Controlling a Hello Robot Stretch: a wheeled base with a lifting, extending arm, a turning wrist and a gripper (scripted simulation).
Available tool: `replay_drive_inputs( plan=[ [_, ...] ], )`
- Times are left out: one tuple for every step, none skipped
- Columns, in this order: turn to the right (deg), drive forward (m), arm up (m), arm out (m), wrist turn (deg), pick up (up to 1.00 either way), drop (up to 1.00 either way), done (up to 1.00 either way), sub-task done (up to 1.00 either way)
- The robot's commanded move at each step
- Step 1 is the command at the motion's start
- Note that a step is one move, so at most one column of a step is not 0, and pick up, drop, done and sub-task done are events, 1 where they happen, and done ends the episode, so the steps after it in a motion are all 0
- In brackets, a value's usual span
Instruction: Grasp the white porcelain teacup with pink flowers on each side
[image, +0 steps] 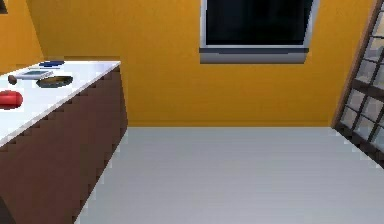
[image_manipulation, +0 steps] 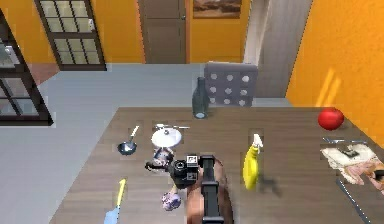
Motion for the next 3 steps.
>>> replay_drive_inputs(
  plan=[
    [0.0,0.00,0.00,0.00,0.0,1.00,0.00,0.00,0.00],
    [0.0,0.00,0.10,0.00,0.0,0.00,0.00,0.00,0.00],
    [0.0,0.00,0.00,0.00,0.0,0.00,0.00,1.00,0.00]
  ],
)
